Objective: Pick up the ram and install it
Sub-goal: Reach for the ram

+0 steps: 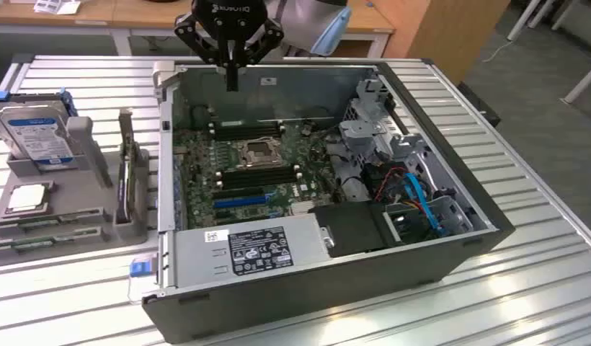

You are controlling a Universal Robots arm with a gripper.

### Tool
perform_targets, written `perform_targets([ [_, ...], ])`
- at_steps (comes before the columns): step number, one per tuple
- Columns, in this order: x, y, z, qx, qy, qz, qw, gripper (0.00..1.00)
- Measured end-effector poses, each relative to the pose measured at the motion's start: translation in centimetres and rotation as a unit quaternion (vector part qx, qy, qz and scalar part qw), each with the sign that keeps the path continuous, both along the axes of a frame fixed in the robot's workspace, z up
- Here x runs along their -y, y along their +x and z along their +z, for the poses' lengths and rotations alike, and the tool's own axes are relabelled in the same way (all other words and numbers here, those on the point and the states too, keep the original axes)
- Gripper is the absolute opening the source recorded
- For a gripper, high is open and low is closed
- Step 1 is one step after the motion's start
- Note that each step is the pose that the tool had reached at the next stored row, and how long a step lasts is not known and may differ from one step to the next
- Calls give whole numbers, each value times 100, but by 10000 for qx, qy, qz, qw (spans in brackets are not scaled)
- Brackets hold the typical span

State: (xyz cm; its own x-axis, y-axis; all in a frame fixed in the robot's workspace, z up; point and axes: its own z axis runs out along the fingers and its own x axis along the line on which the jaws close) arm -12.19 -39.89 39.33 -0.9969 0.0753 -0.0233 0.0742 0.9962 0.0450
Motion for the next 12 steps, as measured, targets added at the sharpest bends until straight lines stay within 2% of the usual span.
perform_targets([
  [12, 0, 0, 0, 1, 0, 0, 10000, 11],
])
